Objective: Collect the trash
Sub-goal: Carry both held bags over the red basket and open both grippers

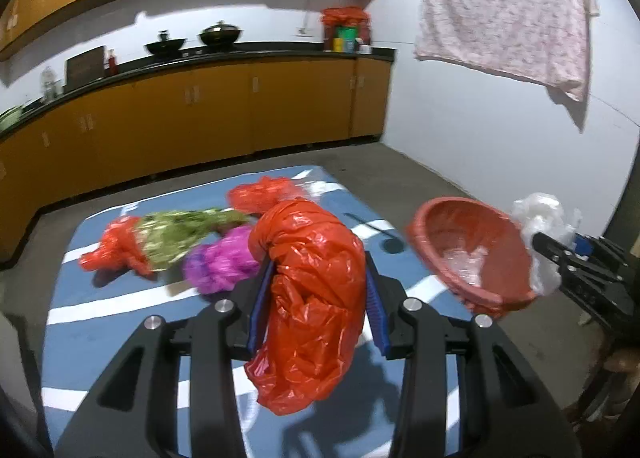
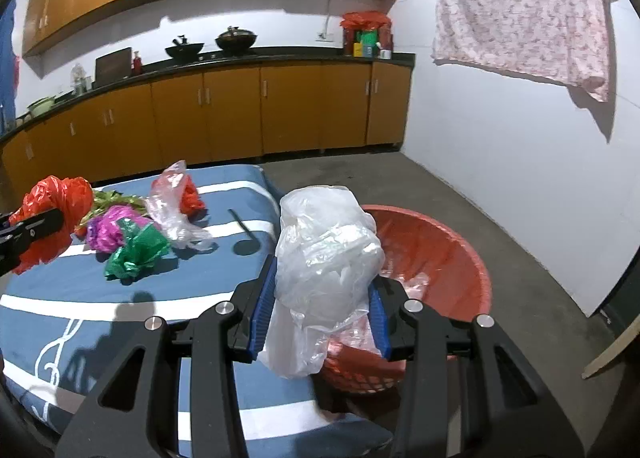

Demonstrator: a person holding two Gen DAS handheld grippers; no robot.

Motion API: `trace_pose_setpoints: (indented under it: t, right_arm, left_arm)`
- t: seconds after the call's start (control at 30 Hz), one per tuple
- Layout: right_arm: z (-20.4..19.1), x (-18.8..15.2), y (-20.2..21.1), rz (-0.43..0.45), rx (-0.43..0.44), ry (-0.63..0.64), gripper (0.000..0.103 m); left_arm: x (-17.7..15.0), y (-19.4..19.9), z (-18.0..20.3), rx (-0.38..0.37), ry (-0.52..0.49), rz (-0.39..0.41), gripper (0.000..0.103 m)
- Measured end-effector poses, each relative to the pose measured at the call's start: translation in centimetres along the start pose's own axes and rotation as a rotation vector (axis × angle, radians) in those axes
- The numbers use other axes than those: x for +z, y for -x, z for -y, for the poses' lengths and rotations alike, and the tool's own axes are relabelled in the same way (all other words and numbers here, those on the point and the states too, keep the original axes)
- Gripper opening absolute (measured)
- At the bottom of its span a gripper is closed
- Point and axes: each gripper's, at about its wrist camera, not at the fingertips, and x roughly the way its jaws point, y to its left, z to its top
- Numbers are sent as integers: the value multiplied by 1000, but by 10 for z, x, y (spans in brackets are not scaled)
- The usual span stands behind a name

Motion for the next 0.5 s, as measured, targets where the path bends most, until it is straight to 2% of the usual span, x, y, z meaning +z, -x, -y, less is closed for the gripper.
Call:
trace_pose_setpoints:
  t: [0.2,0.5]
  right_arm:
    - [16,-2,3,15,-50,-21,42]
    - [36,-4,3,22,-92,-46,42]
  left_arm:
    - [3,-5,33,-98,-30,4,41]
    - [10,-19,69,-184,-56,4,41]
